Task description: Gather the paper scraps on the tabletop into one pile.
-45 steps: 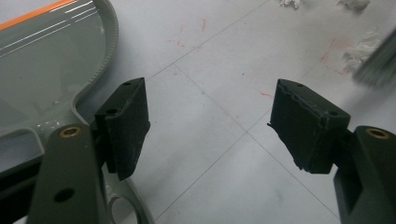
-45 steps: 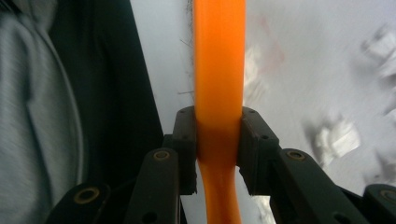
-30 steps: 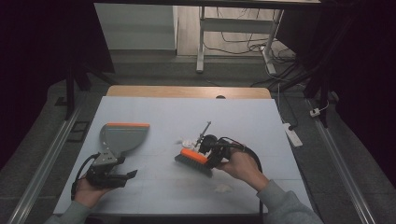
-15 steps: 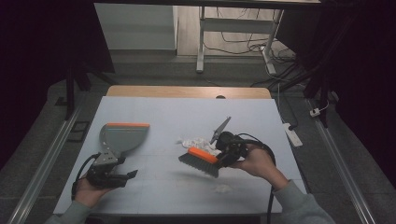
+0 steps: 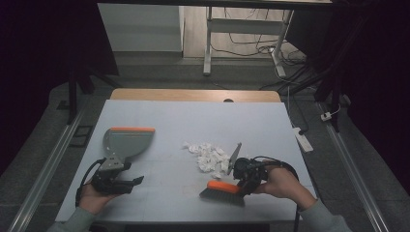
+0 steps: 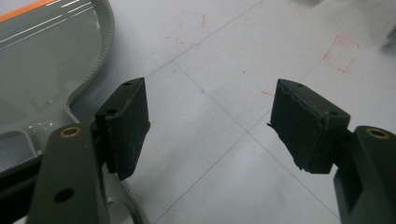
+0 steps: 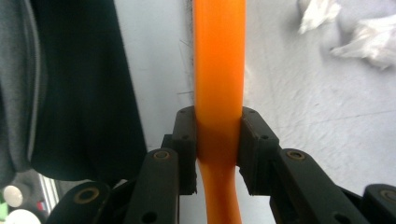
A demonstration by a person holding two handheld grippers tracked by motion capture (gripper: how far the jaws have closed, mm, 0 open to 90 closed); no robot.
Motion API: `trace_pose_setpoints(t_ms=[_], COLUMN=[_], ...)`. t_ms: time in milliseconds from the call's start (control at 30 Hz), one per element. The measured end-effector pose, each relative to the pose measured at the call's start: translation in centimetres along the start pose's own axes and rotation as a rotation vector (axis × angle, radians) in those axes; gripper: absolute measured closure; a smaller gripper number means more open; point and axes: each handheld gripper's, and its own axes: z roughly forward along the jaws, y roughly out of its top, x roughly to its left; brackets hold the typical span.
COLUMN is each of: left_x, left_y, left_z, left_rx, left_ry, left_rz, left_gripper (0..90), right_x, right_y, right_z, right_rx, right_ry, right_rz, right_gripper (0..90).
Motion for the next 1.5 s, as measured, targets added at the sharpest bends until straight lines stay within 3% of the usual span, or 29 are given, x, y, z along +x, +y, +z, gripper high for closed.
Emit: trace_pose_setpoints(t_ms=[100, 233, 333, 400, 467, 567, 633, 733, 800, 933, 1000, 1067, 1200, 1267, 1433, 1500], left_x=[0.0, 0.0, 0.1, 0.2, 0.2, 0.2, 0.2, 0.1, 0.0, 0.0, 0.0, 0.0, 0.0, 0.0, 0.0, 0.0], left_y=[0.0, 0.0, -0.1, -0.1, -0.1, -0.1, -0.1, -0.1, 0.0, 0.0, 0.0, 0.1, 0.1, 0.1, 0.0, 0.0], left_z=[0.1, 0.1, 0.1, 0.1, 0.2, 0.1, 0.1, 0.1, 0.1, 0.0, 0.0, 0.1, 0.1, 0.1, 0.1, 0.1], left_rx=[0.003, 0.004, 0.003, 0.003, 0.003, 0.003, 0.002, 0.000, 0.000, -0.005, -0.004, -0.003, -0.005, -0.003, -0.002, -0.002], left_ry=[-0.004, -0.006, -0.006, -0.008, -0.009, -0.010, -0.010, -0.009, -0.010, -0.011, -0.012, -0.013, -0.015, -0.017, -0.016, -0.017], left_rz=[-0.001, -0.002, -0.002, -0.002, -0.004, -0.003, -0.003, -0.001, 0.002, 0.004, 0.005, 0.008, 0.009, 0.008, 0.011, 0.011], left_gripper=[28.9, 28.9, 28.9, 28.9, 28.9, 28.9, 28.9, 29.0, 28.9, 28.9, 28.9, 28.9, 28.9, 28.9, 28.9, 28.9], right_x=[-0.6, -2.3, -4.1, -5.3, -5.9, -5.8, -5.6, -5.8, -6.2, -7.6, -8.4, -9.0, -9.9, -10.1, -10.2, -10.3], right_y=[0.8, 2.1, 2.6, 2.8, 2.8, 2.6, 2.0, 0.3, -1.3, -4.6, -5.9, -6.7, -6.9, -6.3, -4.1, -3.3], right_z=[-0.1, -0.2, -0.5, -0.6, -0.7, -1.1, -2.0, -3.9, -5.1, -5.8, -5.5, -4.8, -3.5, -3.2, -2.7, -2.5], right_rx=[0.015, 0.016, 0.002, -0.022, -0.037, -0.086, -0.148, -0.235, -0.255, -0.199, -0.159, -0.121, -0.079, -0.094, -0.091, -0.119], right_ry=[-0.038, -0.092, -0.137, -0.184, -0.186, -0.196, -0.189, -0.216, -0.261, -0.326, -0.326, -0.319, -0.290, -0.270, -0.247, -0.216], right_rz=[-0.016, -0.016, 0.024, 0.047, 0.065, 0.074, 0.113, 0.228, 0.358, 0.638, 0.733, 0.784, 0.821, 0.825, 0.795, 0.786], right_gripper=[70.3, 70.3, 70.3, 70.3, 70.3, 70.3, 70.3, 70.3, 70.3, 70.3, 70.3, 70.3, 70.3, 70.4, 70.4, 70.4])
